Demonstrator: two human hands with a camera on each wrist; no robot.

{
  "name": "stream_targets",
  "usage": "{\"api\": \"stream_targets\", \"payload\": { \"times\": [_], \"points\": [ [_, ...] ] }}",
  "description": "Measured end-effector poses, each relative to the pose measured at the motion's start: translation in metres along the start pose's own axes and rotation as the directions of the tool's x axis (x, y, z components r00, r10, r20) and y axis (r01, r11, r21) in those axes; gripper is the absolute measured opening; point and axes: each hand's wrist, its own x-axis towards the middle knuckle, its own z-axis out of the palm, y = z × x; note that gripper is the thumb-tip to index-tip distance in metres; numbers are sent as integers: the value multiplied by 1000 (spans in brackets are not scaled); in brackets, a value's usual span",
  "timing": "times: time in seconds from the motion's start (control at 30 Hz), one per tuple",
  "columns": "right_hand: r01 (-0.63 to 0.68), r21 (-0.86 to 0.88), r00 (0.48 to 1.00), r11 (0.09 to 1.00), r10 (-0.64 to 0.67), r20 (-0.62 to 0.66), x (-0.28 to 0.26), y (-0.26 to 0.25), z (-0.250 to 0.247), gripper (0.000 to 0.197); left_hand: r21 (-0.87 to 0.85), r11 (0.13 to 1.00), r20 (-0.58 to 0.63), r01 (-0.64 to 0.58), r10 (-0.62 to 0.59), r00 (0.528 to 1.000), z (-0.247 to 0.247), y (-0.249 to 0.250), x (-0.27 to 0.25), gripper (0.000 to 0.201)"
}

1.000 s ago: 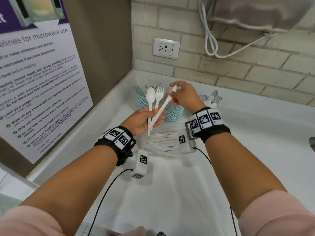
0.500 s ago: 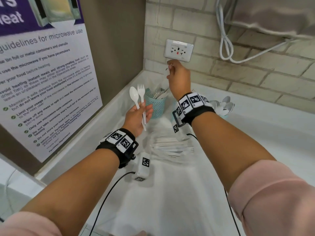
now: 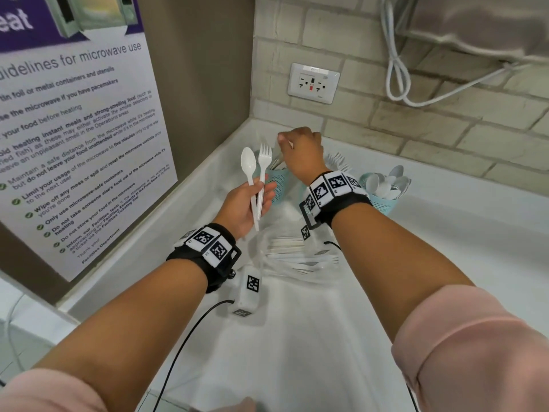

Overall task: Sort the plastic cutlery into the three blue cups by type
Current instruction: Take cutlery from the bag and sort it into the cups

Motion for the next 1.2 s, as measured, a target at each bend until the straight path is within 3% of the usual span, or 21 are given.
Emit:
{"api": "stream_targets", "payload": {
  "times": [0.1,0.17,0.27,0.43,0.5,0.6,0.67,0.77,0.87,1.03,1.13,1.2],
  "points": [
    [6,338,999,941,-16,29,-10,-3,-16,36,33,999,40,-3,1,999,8,0,-2,21],
    [-1,377,995,926,-37,94,-15,3,-28,28,61,998,71,2,-7,997,16,-1,-4,20],
    [-33,479,998,877,4,61,-15,19,-50,19,103,995,119,16,-28,993,28,-6,-9,25],
    [-240,492,961,837,133,241,-20,31,-82,47,183,983,194,27,-63,979,48,-12,-11,30],
    [-281,566,959,775,201,201,-20,35,-86,38,208,978,205,26,-69,976,56,-12,-11,29],
    [-287,708,924,645,382,26,-17,42,-99,9,229,972,178,42,-85,980,60,-14,-10,31],
    [-228,733,866,641,478,-149,-12,50,-107,19,261,964,138,59,-98,986,59,-17,-7,33],
    [-108,661,796,743,463,-390,-6,59,-105,10,303,949,81,82,-112,990,56,-21,-5,36],
    [-100,565,808,819,398,-434,-12,61,-89,17,279,951,77,133,-160,984,55,-22,-5,45],
    [-156,388,914,909,282,-292,-27,69,-54,26,241,950,116,197,-230,966,54,-24,-3,59],
    [-203,244,941,948,258,-219,-31,74,-40,24,271,945,104,183,-218,970,53,-24,-4,48],
    [-204,50,966,978,210,-150,-32,77,-35,27,292,941,106,172,-210,972,52,-25,-3,42]
  ]
}}
